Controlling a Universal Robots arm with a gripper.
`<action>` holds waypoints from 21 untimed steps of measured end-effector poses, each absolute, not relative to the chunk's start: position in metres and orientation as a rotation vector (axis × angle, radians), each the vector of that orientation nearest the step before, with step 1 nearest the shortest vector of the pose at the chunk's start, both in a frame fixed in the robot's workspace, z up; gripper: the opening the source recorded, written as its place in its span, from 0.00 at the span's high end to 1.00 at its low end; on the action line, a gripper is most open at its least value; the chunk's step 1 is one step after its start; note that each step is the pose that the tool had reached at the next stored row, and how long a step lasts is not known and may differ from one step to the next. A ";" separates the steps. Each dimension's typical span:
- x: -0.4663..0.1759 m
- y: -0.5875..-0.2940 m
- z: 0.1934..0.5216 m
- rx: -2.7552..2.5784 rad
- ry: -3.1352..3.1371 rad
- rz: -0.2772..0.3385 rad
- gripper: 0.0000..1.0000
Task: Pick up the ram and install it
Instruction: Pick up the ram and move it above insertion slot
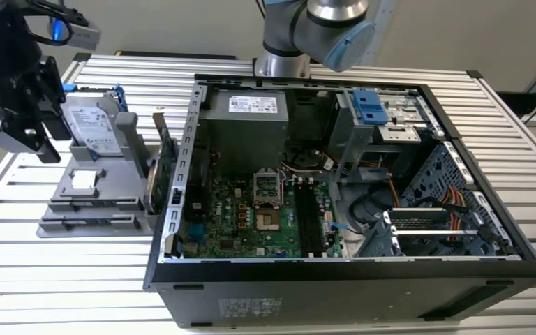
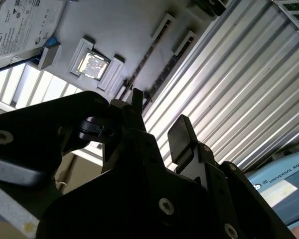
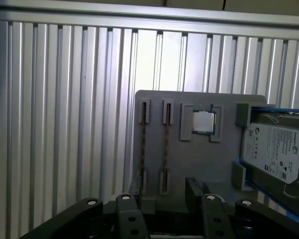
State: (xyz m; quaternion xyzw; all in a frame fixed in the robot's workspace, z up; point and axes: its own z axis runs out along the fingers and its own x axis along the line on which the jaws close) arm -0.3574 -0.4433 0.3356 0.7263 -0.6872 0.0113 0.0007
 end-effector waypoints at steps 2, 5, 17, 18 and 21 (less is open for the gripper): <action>-0.357 -0.443 0.335 2.280 -2.157 0.037 0.00; -0.357 -0.443 0.334 2.279 -2.157 0.039 0.00; -0.357 -0.443 0.331 2.276 -2.153 0.046 0.00; -0.357 -0.443 0.331 2.275 -2.153 0.046 0.00; -0.357 -0.443 0.330 2.275 -2.152 0.048 0.00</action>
